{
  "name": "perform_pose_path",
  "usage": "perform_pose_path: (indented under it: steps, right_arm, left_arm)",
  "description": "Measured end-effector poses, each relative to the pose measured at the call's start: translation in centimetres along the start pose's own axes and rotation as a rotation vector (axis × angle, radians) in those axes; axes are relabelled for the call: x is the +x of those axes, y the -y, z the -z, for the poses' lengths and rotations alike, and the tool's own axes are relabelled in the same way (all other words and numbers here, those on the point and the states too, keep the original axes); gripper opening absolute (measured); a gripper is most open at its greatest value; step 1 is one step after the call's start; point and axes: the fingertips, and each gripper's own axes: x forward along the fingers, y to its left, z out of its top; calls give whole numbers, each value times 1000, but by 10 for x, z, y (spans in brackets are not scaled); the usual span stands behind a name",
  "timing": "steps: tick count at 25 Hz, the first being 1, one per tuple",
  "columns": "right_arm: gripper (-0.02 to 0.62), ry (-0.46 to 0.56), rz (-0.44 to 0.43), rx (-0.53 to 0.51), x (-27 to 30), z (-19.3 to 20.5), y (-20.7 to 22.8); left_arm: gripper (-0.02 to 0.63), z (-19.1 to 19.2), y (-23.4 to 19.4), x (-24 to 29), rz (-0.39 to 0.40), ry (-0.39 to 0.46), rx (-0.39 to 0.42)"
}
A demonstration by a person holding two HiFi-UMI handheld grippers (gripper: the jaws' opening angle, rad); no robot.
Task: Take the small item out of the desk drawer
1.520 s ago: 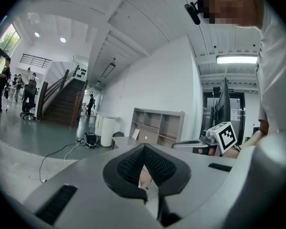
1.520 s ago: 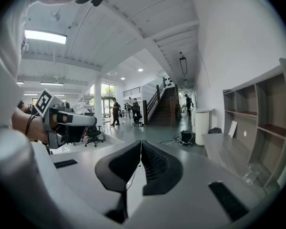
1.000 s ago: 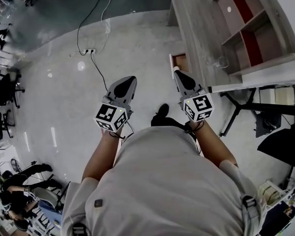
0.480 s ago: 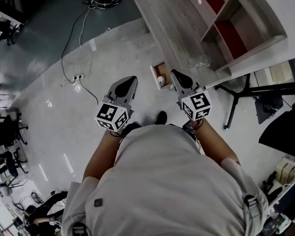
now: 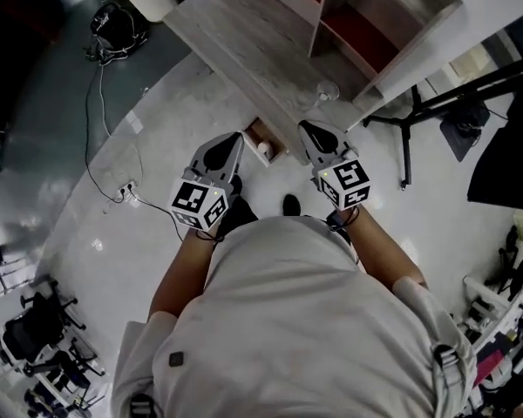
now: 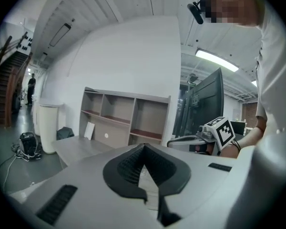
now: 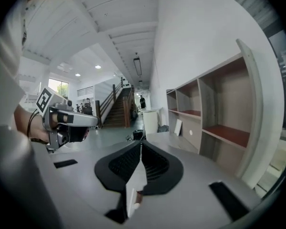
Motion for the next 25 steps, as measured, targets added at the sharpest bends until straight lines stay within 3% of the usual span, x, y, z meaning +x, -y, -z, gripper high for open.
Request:
perform_pose_path:
  steps: [4,10,18,25]
  right_arm:
    - [25,-23,103,57,16,8,7]
    - [25,-101,191,132,61,40,-4]
    - [30,-166,344,292,101,101,-20]
    - [122,-231,455,427,133,172,-35]
  left_arm:
    - [15,3,-24,24,116,-40,5]
    - [15,13,-71,46,249,-104,29]
    - [15,59,-111,71,429,-216,34]
    - [15,114,-127,77,561,-308,51]
